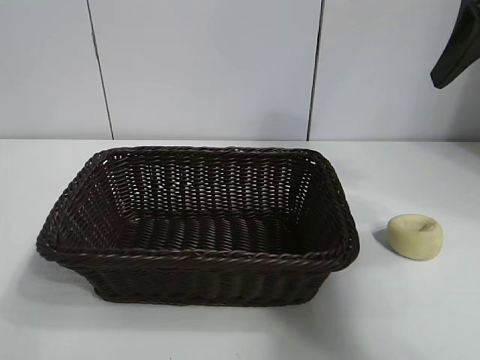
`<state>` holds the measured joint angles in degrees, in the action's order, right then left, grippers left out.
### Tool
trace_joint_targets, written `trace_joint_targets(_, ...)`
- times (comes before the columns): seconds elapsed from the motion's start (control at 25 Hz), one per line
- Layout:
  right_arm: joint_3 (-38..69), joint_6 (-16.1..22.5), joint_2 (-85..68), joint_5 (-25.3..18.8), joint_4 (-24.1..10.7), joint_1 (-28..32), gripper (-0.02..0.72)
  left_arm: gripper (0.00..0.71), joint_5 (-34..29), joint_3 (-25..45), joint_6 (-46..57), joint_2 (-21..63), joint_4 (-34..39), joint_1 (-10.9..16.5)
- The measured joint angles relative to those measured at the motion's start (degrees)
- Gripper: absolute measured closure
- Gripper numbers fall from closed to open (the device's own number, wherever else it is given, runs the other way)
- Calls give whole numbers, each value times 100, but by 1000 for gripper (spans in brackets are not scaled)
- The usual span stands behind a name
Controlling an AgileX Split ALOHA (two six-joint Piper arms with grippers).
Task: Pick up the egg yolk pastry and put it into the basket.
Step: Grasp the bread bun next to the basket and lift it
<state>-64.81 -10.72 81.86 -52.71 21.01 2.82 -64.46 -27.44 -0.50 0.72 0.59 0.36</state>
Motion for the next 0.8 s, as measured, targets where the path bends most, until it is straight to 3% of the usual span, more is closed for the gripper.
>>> trace_joint_targets(0.8,-28,-5,2154,701,62,0,136,136,5,0,0,0,0,0)
